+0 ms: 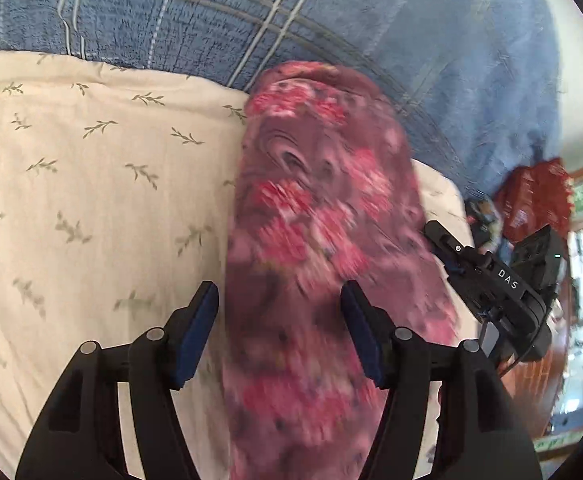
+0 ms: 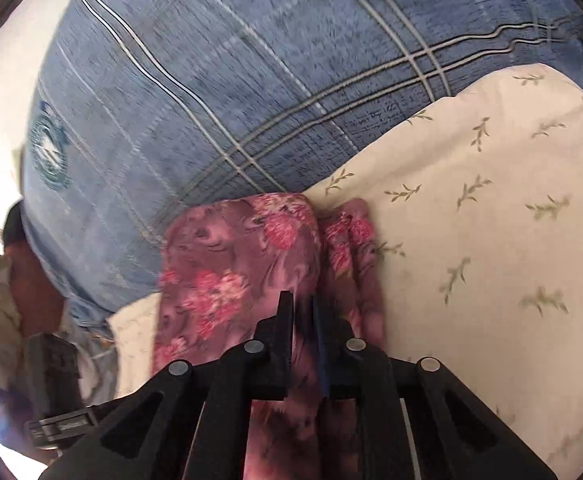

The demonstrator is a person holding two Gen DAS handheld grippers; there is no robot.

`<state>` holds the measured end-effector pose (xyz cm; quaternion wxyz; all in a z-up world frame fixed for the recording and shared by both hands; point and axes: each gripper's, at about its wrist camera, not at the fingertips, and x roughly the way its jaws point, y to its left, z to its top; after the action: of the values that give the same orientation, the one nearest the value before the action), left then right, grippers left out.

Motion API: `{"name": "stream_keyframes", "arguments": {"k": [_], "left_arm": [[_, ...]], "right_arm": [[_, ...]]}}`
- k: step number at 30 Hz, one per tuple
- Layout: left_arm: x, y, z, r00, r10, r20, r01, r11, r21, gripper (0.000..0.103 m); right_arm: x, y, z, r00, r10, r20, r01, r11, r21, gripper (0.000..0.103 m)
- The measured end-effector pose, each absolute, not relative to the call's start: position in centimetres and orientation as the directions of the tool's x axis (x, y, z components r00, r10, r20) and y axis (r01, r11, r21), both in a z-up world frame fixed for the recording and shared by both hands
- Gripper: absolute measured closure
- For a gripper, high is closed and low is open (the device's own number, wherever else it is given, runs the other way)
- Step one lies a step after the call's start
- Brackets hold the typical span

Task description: Fold small clothes

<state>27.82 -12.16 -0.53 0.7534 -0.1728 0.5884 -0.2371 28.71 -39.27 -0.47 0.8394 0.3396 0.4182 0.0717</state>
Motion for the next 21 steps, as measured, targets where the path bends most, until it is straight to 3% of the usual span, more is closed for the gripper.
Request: {"name": "stream_keyframes", "arguments": {"k": [2, 3, 5, 6, 7, 12, 15, 16, 17, 21], "left_arm": [[26.1, -11.5, 0.1, 0.213, -0.56, -0.8, 0.178, 0.828, -0.532, 0.04], [24.9, -11.2, 0.0, 0.219, -0.567, -0.794, 0.179, 0.823, -0.539, 0.04], [23.7, -10.9, -0.6, 0.21, -0.572, -0.793, 0.166, 0.82, -0.547, 0.039], [23.0, -11.3, -0.9, 0.206, -0.561, -0.802, 0.166, 0.827, -0.537, 0.039], [22.4, -11.6, -0.9, 0.201, -0.548, -0.812, 0.17, 0.836, -0.522, 0.039], [21.1, -12.1, -0.5, 0.212, -0.533, -0.819, 0.198, 0.844, -0.498, 0.037], [21.1, -12.2, -1.9, 0.167, -0.516, -0.84, 0.156, 0.855, -0.494, 0.037], [20.9, -12.1, -1.8, 0.166, -0.521, -0.837, 0.145, 0.853, -0.502, 0.037], [20.5, -11.9, -1.5, 0.168, -0.533, -0.829, 0.143, 0.846, -0.514, 0.038], [19.4, -11.4, -0.8, 0.174, -0.533, -0.828, 0.158, 0.845, -0.51, 0.038]], "right_arm": [[26.4, -39.5, -0.2, 0.644, 0.461, -0.61, 0.135, 0.716, 0.684, 0.054], [25.4, -39.3, -0.3, 0.648, 0.472, -0.598, 0.132, 0.704, 0.698, 0.051], [23.6, -39.0, -0.9, 0.645, 0.499, -0.578, 0.117, 0.683, 0.721, 0.052], [23.4, -38.5, -1.3, 0.628, 0.502, -0.595, 0.118, 0.694, 0.711, 0.059], [23.2, -37.9, -1.4, 0.609, 0.482, -0.63, 0.122, 0.728, 0.674, 0.084], [21.1, -36.7, 3.6, 0.742, 0.357, -0.567, 0.015, 0.837, 0.547, 0.084], [23.6, -36.2, 0.8, 0.621, 0.254, -0.742, 0.104, 0.911, 0.398, 0.082], [24.0, -36.0, 0.2, 0.599, 0.264, -0.756, 0.108, 0.909, 0.403, 0.079], [23.3, -36.6, 0.5, 0.626, 0.285, -0.726, 0.108, 0.89, 0.443, 0.072], [18.9, -38.6, 2.0, 0.659, 0.405, -0.634, 0.089, 0.795, 0.6, 0.063]]}}
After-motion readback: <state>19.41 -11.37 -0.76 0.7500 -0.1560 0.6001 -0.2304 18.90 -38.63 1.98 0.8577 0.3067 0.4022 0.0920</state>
